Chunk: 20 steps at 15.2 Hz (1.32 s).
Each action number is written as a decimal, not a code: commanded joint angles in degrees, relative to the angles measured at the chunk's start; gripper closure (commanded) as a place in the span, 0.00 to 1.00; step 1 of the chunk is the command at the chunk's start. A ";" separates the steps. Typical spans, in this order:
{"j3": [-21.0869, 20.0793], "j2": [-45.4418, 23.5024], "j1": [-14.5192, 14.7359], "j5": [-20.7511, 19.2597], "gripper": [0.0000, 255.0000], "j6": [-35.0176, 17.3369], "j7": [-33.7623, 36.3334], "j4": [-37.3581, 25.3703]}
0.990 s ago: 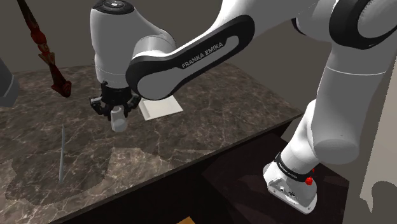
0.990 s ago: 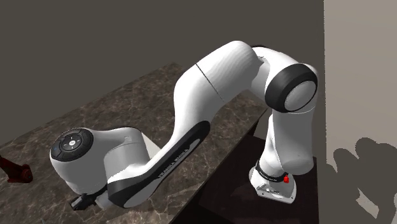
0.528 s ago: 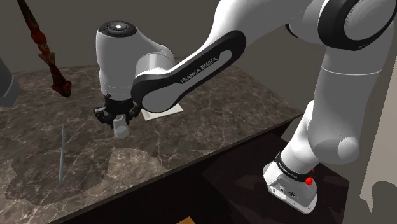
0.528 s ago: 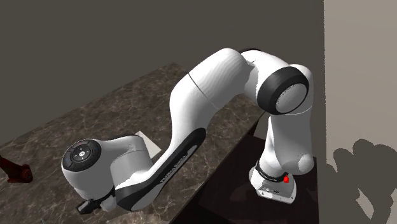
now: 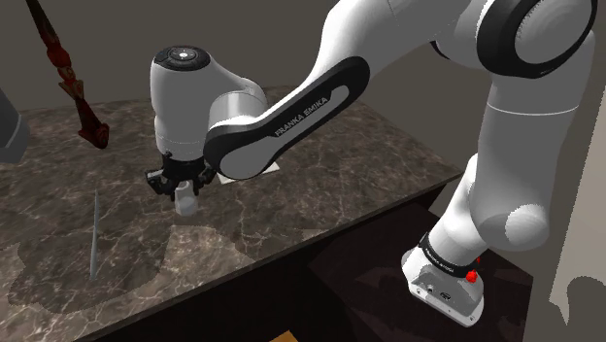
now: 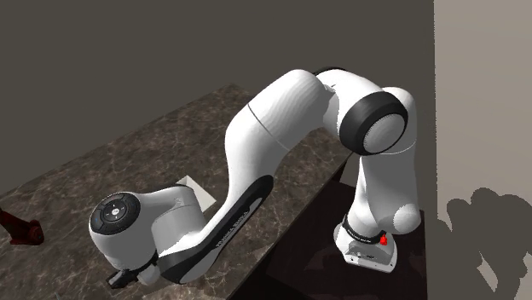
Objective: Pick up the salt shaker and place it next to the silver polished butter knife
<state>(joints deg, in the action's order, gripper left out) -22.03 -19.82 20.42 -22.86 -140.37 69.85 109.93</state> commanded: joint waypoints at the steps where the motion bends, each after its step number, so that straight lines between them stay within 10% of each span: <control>1: 0.00 -0.01 0.01 -0.01 1.00 -0.02 0.01 0.00; 2: 0.00 -0.01 0.01 -0.01 1.00 -0.02 0.01 0.00; 3: 0.00 0.00 0.00 -0.01 0.00 -0.02 0.01 0.00; 20: -1.82 5.64 -1.05 3.91 0.00 4.59 -2.46 0.43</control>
